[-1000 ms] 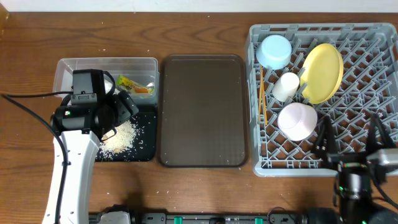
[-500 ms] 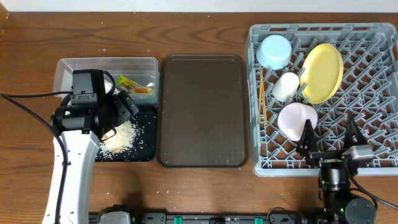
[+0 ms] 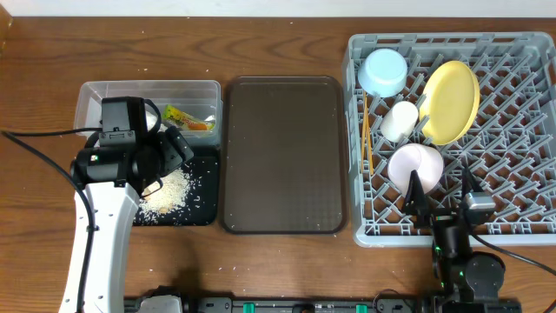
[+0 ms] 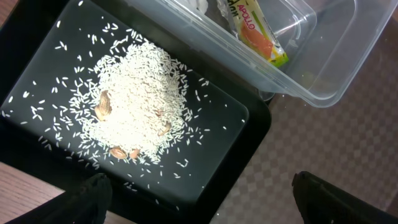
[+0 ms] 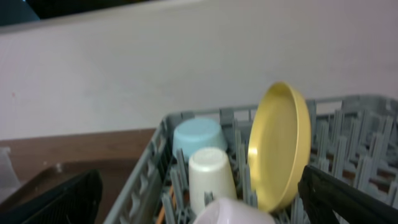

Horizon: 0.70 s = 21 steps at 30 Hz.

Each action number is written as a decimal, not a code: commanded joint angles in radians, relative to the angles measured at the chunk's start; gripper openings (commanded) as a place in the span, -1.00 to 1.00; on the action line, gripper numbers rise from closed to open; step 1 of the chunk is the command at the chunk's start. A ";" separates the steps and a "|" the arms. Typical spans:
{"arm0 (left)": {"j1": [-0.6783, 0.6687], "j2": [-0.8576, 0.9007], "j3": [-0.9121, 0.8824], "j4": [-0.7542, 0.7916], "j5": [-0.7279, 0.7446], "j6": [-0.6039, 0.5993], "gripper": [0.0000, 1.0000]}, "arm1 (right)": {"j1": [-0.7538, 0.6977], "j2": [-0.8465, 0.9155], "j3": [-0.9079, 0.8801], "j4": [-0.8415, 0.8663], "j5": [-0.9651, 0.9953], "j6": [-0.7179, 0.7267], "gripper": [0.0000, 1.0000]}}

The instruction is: Sort waste into correct bins and load items into the dishwasher rack

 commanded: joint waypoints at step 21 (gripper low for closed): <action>0.004 0.002 0.014 -0.002 -0.005 0.005 0.92 | -0.021 -0.010 -0.002 -0.153 0.019 -0.133 0.99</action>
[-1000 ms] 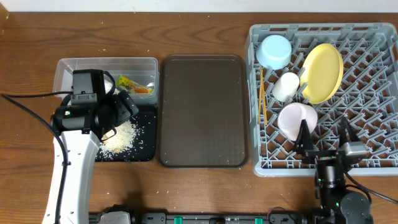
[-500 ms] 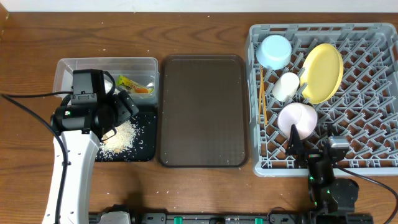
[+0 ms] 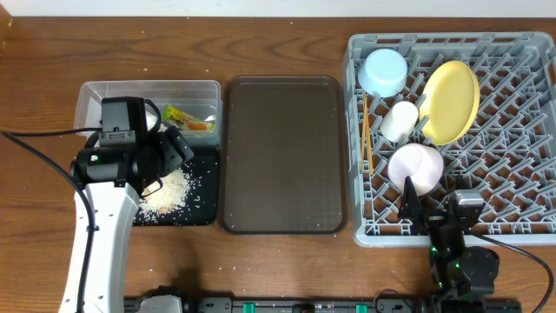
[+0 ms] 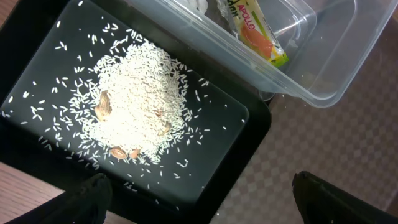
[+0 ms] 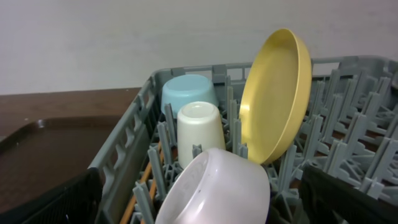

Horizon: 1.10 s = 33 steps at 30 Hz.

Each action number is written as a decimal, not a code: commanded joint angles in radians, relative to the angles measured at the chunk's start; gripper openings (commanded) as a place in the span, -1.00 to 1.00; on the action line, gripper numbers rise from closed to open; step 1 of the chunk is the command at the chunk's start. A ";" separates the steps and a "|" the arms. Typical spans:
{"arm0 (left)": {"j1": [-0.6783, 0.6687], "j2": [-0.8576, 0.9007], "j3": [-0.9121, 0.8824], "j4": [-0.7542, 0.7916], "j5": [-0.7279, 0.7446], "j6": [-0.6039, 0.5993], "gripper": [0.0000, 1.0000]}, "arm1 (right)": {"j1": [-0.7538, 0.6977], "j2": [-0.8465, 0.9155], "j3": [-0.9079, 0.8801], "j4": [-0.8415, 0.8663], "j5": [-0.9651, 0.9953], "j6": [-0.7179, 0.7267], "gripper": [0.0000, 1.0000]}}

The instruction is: Sort waste into correct bins and load items into the dishwasher rack

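A black tray (image 4: 245,134) holds a heap of rice (image 4: 134,102) with a few brown scraps in it. Behind it a clear bin (image 4: 348,56) holds a yellow-green wrapper (image 4: 258,31). My left gripper (image 4: 199,202) hangs open above the tray's near right corner, holding nothing. The grey dish rack (image 3: 512,174) carries a blue bowl (image 3: 382,71), a cream cup (image 3: 400,120), a yellow plate (image 3: 450,100), a pale pink bowl (image 5: 217,190) and orange chopsticks (image 3: 367,130). My right gripper (image 5: 199,205) is open at the rack's front edge, its fingers to either side of the pink bowl and apart from it.
A brown serving tray (image 3: 282,156) lies between the bins and the rack. The left arm's white link (image 3: 95,243) stretches to the table's front edge. A pale wall (image 5: 124,37) stands behind the rack.
The right gripper has drawn back a little toward the table's front edge and tilted down, so the pink bowl fills more of its view. The left arm and the waste have not moved.
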 commanded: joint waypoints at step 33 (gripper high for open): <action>0.004 0.002 0.014 -0.003 -0.005 0.005 0.92 | -0.021 -0.007 -0.002 -0.004 0.013 -0.105 0.99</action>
